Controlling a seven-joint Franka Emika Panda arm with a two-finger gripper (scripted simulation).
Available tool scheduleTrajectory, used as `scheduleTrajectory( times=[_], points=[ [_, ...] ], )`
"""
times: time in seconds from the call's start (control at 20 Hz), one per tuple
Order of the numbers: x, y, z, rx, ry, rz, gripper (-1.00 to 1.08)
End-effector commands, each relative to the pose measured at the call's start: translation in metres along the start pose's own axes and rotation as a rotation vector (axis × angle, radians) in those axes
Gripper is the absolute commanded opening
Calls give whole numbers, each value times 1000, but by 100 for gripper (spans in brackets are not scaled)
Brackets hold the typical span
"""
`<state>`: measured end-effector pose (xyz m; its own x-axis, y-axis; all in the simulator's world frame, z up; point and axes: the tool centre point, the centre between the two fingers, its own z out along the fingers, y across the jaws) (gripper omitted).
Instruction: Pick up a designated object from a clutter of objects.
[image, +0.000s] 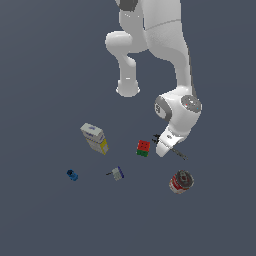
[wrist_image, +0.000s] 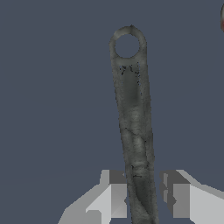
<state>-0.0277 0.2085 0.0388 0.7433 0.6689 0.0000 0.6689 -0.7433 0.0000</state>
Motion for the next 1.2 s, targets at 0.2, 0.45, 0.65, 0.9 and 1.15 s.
scheduleTrajectory(
  times=[0.2, 0.45, 0.65, 0.9, 1.15],
  points=[
    [2, -7, -49, -1, 1, 0, -100],
    [5, -14, -101, -1, 0, -1, -100],
    [8, -21, -147, 0, 0, -1, -100],
    [11, -29, -203, 1, 0, -1, -100],
    [15, -36, -256, 2, 1, 0, -100]
  ],
)
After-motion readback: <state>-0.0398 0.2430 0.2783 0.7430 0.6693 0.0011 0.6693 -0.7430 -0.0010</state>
